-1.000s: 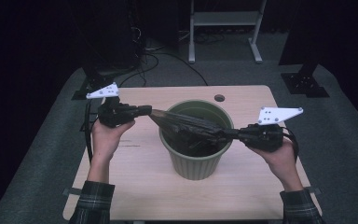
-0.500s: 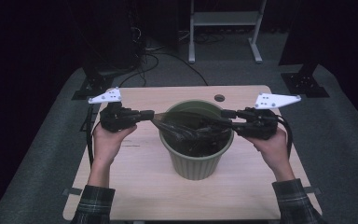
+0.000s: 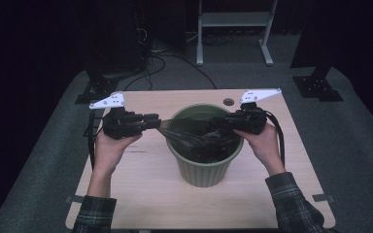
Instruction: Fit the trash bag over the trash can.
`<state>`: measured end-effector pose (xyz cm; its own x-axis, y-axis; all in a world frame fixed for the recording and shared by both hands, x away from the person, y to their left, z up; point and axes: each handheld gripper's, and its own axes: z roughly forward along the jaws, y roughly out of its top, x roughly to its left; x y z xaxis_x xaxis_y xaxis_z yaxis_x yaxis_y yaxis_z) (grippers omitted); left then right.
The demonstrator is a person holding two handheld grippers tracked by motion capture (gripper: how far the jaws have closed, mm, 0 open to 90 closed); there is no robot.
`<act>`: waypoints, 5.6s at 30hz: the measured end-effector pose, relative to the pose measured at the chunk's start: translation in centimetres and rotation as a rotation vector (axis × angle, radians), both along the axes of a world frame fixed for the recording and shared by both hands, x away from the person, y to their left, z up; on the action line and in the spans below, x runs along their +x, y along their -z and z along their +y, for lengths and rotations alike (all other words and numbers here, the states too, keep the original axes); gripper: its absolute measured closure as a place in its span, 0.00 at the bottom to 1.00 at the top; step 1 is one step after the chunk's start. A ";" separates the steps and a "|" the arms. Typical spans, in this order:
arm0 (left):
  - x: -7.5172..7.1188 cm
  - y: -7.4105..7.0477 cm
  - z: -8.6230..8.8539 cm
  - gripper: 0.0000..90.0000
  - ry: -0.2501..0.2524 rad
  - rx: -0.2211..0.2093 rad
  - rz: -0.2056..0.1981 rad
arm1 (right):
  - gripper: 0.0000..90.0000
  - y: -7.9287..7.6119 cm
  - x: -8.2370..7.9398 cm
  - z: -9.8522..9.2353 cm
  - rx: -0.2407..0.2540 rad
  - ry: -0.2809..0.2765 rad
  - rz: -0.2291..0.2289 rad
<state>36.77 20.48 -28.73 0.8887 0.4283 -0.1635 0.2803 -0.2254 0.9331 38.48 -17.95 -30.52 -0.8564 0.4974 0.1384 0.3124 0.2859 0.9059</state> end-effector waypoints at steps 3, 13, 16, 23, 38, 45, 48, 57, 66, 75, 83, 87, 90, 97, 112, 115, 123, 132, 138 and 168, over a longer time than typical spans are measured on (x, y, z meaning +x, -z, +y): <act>0.2 -1.0 -0.8 0.56 0.012 0.021 -0.037 | 1.00 -0.5 -0.3 0.1 0.010 -0.021 -0.013; 3.1 -2.5 -9.2 0.44 0.175 0.214 -0.059 | 1.00 -2.4 -0.9 0.9 0.070 -0.097 -0.037; 3.7 -1.9 -10.7 0.64 0.224 0.263 -0.043 | 1.00 -2.7 -1.1 0.9 0.074 -0.108 -0.048; 3.5 -2.1 -11.5 1.00 0.266 0.209 -0.015 | 0.80 -2.6 -1.1 0.1 0.056 -0.071 -0.053; 3.0 -3.2 -6.2 1.00 0.097 0.083 -0.040 | 0.91 -0.7 -1.4 0.1 -0.094 0.013 -0.061; 2.4 -3.3 -2.8 1.00 0.031 0.010 -0.059 | 0.84 -0.3 -1.4 -1.8 -0.130 0.086 -0.068; 2.2 -3.0 -3.0 1.00 0.037 0.034 -0.056 | 0.76 -0.7 -1.5 -2.5 -0.048 0.085 -0.061; 2.4 -2.1 -4.5 1.00 0.056 0.051 -0.043 | 0.69 -3.6 -3.3 -2.4 0.079 0.024 -0.121; 2.4 -2.0 -5.5 1.00 0.081 0.050 -0.041 | 0.63 -4.5 -3.2 -0.7 0.099 -0.020 -0.127; 2.4 -2.0 -4.8 1.00 0.053 0.050 -0.040 | 1.00 -2.9 -2.2 0.7 0.025 -0.003 -0.089; 2.3 -1.3 -1.5 1.00 -0.034 0.007 -0.027 | 1.00 -2.3 -3.4 -3.6 0.016 0.049 -0.086; 2.0 -1.0 -0.3 1.00 -0.063 -0.005 -0.029 | 1.00 -1.8 -4.0 -5.9 0.029 0.082 -0.087; 1.6 -0.7 0.6 1.00 -0.076 -0.012 -0.031 | 1.00 -1.4 -4.6 -7.2 0.026 0.103 -0.092; 0.7 0.1 2.5 1.00 -0.109 -0.039 -0.031 | 1.00 0.0 -5.6 -9.4 0.020 0.141 -0.087; -1.5 2.5 1.9 0.98 -0.025 -0.045 -0.023 | 0.91 2.1 -6.7 -10.2 0.035 0.133 -0.065; -2.2 3.2 2.0 0.98 -0.006 -0.057 -0.013 | 0.97 2.8 -7.2 -10.4 0.034 0.125 -0.050; -4.9 3.5 2.0 0.96 0.049 -0.065 -0.030 | 1.00 2.9 -9.9 -10.6 0.054 0.070 -0.076; -7.6 3.1 3.2 0.97 0.065 -0.070 -0.047 | 1.00 2.6 -12.5 -11.9 0.089 0.038 -0.086; -8.3 5.1 3.6 0.98 0.056 -0.035 -0.006 | 1.00 4.1 -13.4 -12.2 0.033 0.021 -0.053; -2.9 -1.3 1.5 0.44 0.034 -0.023 -0.021 | 0.61 -1.1 -8.4 -13.7 0.155 0.150 -0.119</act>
